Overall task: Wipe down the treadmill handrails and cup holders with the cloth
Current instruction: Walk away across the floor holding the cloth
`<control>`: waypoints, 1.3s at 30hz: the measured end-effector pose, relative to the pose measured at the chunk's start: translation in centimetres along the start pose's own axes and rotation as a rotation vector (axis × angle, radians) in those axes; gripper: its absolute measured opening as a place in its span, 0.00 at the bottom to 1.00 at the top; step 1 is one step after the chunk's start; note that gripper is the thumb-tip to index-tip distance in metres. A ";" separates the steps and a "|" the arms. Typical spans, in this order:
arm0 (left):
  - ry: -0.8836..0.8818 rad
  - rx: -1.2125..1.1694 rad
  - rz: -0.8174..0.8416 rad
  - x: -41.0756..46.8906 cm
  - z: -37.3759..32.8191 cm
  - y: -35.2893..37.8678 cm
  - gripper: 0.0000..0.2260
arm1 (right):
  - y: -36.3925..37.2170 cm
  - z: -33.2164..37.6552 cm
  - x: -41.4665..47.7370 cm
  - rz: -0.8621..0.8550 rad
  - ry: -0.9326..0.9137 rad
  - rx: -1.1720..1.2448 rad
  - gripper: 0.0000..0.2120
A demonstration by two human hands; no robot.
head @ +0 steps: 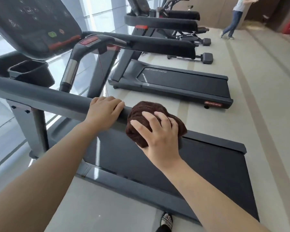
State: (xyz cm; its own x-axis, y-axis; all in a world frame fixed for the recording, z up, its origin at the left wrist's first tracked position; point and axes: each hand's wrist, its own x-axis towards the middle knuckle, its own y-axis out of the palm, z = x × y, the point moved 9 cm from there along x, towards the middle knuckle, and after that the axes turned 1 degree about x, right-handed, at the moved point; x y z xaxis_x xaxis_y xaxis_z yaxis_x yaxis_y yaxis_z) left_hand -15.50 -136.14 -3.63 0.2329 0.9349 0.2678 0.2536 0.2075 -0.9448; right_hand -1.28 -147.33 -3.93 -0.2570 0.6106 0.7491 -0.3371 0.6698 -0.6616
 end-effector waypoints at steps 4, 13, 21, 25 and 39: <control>0.089 -0.116 -0.044 -1.9 -4.2 0.0 0.14 | -2.2 -4.5 -3.5 -0.033 0.165 0.169 0.27; 0.313 -0.190 0.040 -4.6 -21.1 2.9 0.13 | -9.8 -19.0 -15.3 -0.032 0.662 0.369 0.23; 0.692 -0.359 0.330 -9.4 -54.2 14.7 0.14 | -27.6 -34.9 -34.7 -0.102 1.015 0.161 0.22; 0.896 -0.494 0.485 -14.5 -70.9 19.7 0.14 | -37.4 -40.6 -44.5 -0.125 1.180 0.012 0.23; 1.336 -0.575 0.869 -26.7 -105.6 29.1 0.13 | -56.0 -53.1 -66.0 -0.349 1.612 -0.304 0.23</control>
State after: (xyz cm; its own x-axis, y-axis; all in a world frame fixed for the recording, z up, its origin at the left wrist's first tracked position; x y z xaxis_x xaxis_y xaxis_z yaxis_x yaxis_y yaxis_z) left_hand 84.79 -185.53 -18.34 0.9725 -0.2327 -0.0105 -0.1529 -0.6039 -0.7823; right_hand 82.66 -202.68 -18.13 0.9805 0.0756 0.1813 0.0516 0.7917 -0.6087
